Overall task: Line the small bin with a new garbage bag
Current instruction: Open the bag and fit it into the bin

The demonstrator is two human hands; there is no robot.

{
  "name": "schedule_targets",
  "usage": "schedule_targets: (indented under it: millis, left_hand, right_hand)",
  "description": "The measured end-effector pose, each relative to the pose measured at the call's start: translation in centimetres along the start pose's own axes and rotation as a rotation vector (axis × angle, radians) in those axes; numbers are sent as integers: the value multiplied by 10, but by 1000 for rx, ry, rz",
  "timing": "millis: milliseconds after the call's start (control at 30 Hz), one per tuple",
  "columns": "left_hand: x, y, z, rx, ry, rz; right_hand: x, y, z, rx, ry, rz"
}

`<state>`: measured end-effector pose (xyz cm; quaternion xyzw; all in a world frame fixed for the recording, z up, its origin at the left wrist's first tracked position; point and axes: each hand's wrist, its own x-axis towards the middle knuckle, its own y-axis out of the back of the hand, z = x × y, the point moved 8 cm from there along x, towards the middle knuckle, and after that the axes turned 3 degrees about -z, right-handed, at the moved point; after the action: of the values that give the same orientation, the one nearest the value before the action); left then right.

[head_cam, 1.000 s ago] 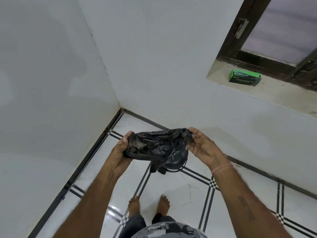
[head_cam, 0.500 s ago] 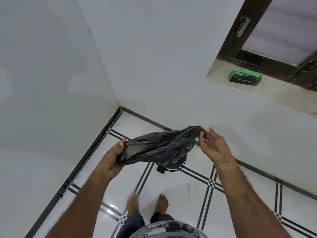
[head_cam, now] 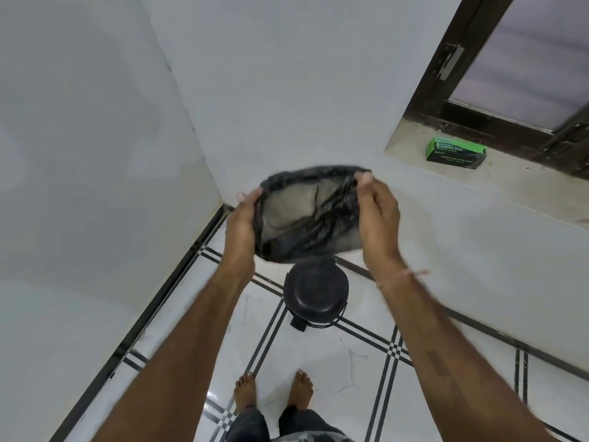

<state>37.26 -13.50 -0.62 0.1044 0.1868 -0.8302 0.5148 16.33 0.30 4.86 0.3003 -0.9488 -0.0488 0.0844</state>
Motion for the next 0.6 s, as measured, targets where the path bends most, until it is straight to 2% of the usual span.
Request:
schedule_targets:
  millis: [33, 67, 100, 167, 200, 233, 267, 333, 400, 433, 500, 533, 567, 600]
  left_hand:
    - [3, -11, 14, 38, -70, -33]
    - [3, -17, 13, 94, -81, -56]
    - [2, -16, -7, 198, -22, -81]
    - [-14, 7, -71, 316, 210, -42]
    - [-26, 23, -99, 316, 337, -13]
    - [-35, 38, -118, 275, 424, 11]
    - [-40, 48, -129, 251, 480, 20]
    - [-38, 61, -127, 235, 498, 9]
    - [-27, 66, -94, 181, 381, 17]
    - [-19, 67, -73, 146, 293, 18]
    - [-9, 73, -36, 159, 130, 12]
    - [-9, 77, -27, 192, 98, -13]
    - [-10, 81, -28, 230, 110, -37]
    - [-12, 89, -36, 269, 158, -51]
  right_hand:
    - [-7, -5, -24, -141, 233, 18]
    - [-17, -16, -24, -306, 354, -36]
    - [-29, -29, 1, -491, 289, -166]
    - [-73, -37, 98, -726, -230, -546]
    - [-98, -32, 140, -768, -481, -692]
    - [-119, -28, 161, -726, -632, -776]
    - [-125, -25, 169, -655, -701, -793]
    - [-118, -30, 158, -380, -772, -687]
    - [-88, -34, 118, -161, -651, -455]
    - [-68, -28, 88, -120, -478, -308]
    - [-50, -8, 15, -188, 11, -36]
    - [-55, -10, -6, -301, 165, -2]
    - [-61, -18, -2, -443, 181, -69]
    - [-71, -33, 24, -597, 23, -219]
